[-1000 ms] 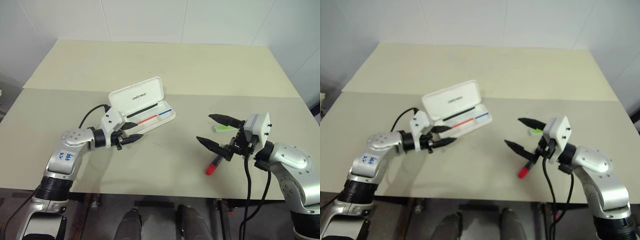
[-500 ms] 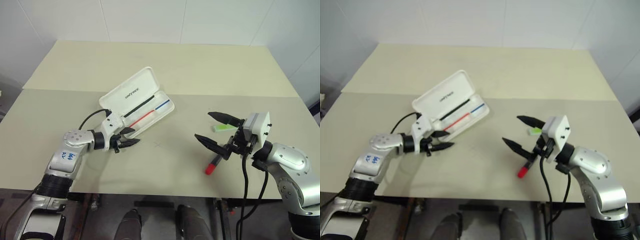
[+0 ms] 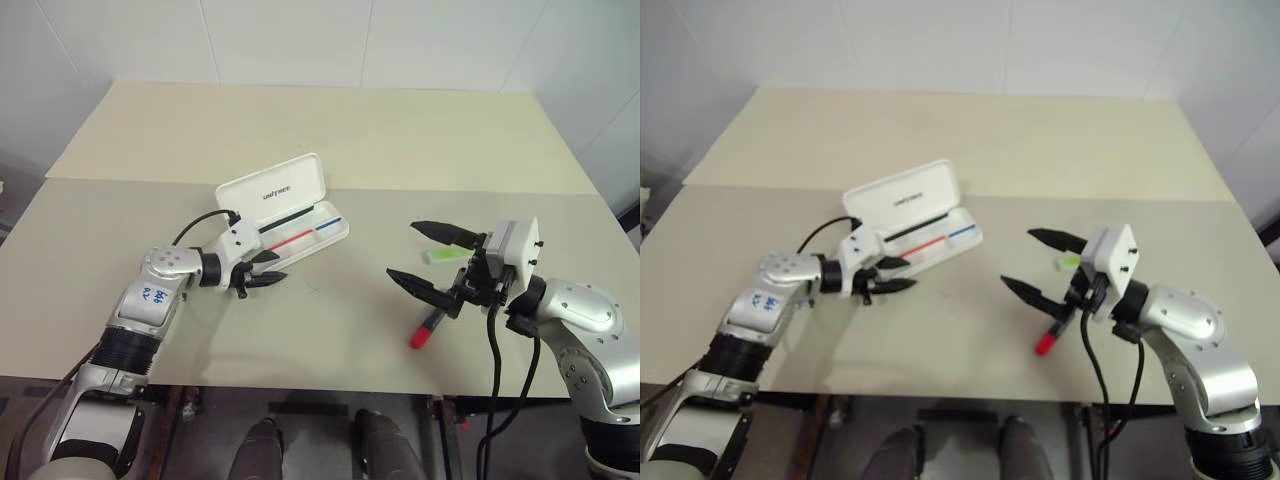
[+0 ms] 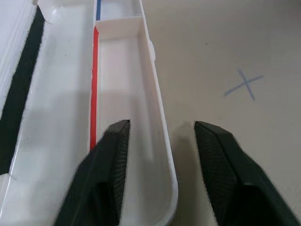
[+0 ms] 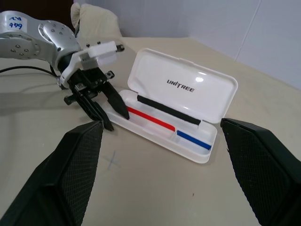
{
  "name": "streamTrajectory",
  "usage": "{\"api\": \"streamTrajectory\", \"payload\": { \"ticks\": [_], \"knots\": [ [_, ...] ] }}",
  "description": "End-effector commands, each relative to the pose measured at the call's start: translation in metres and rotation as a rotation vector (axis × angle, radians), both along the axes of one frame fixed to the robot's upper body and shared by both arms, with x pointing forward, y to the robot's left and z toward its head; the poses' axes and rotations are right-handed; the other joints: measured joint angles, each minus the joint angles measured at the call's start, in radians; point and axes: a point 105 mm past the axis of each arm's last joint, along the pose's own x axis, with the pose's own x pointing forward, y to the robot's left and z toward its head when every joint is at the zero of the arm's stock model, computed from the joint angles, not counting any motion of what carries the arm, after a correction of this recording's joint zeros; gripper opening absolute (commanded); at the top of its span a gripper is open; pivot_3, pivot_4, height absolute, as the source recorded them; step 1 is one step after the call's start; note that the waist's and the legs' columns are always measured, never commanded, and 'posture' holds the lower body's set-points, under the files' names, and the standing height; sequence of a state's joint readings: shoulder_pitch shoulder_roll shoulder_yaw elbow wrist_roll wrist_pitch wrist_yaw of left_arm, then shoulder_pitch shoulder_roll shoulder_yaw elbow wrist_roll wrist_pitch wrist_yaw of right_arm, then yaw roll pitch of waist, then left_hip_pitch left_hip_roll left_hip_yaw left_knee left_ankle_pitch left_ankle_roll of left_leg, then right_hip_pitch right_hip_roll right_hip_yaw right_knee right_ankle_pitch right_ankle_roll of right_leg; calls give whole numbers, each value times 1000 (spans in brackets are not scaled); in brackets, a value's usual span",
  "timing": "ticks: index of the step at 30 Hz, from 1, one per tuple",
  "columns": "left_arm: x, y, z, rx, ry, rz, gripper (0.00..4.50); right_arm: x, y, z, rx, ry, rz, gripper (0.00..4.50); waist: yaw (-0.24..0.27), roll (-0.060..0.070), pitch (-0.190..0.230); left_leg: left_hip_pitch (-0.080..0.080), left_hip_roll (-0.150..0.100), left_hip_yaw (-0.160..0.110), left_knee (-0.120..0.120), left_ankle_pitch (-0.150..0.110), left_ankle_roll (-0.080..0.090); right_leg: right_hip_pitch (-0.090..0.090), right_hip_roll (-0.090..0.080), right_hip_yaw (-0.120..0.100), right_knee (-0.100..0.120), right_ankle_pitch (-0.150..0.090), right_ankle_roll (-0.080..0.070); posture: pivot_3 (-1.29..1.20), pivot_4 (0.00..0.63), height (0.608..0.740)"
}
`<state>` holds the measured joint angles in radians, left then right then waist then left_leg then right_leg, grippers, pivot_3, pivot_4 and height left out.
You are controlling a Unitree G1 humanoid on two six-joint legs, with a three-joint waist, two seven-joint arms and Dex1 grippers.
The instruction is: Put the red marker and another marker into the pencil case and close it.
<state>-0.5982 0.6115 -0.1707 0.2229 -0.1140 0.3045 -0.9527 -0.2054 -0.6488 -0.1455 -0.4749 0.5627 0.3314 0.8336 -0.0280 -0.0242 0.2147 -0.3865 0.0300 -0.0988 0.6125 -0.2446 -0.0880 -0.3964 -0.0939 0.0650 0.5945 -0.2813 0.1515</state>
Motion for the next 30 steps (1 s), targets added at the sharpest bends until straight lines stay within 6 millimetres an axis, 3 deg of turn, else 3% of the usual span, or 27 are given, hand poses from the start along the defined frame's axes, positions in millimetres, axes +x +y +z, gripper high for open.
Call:
{"api": "streamTrajectory", "payload": {
  "ticks": [1,3,8,14,20,25,30],
  "knots": [
    [0,2,1,52,2,-17,733,-5,3,14,4,-54,29,4216,0,0,0,0,0,0,0,0,0,0,0,0,0,0,0,0,150,740],
    [-1,1,3,57,5,-27,25,-4,3,16,6,-60,30,4216,1,0,0,0,0,0,-1,0,0,0,0,0,0,0,0,0,150,740],
    [-1,-2,6,79,-11,-49,25,-2,5,19,9,-67,36,4216,1,0,0,0,0,0,0,0,0,0,0,0,0,0,1,0,150,740],
    [-7,-14,27,53,-76,-149,25,-2,4,18,2,-60,43,4216,2,0,0,-1,0,0,0,0,0,0,0,0,0,0,1,0,150,740],
    [-32,-25,45,25,-150,-365,25,-2,1,16,-9,-46,43,4216,2,0,0,-2,0,0,-1,-1,0,0,0,0,-1,1,2,0,150,740],
    [-48,-21,43,43,-144,-452,25,-3,-1,15,-13,-38,42,4216,-1,0,0,-1,0,0,-1,-1,0,0,0,0,-1,1,2,0,150,740],
    [-66,-19,23,91,-94,-524,25,-12,-4,12,-29,-14,38,4216,1,0,0,-1,0,0,-1,-1,0,0,0,0,-1,0,0,0,150,740]
  ]
}}
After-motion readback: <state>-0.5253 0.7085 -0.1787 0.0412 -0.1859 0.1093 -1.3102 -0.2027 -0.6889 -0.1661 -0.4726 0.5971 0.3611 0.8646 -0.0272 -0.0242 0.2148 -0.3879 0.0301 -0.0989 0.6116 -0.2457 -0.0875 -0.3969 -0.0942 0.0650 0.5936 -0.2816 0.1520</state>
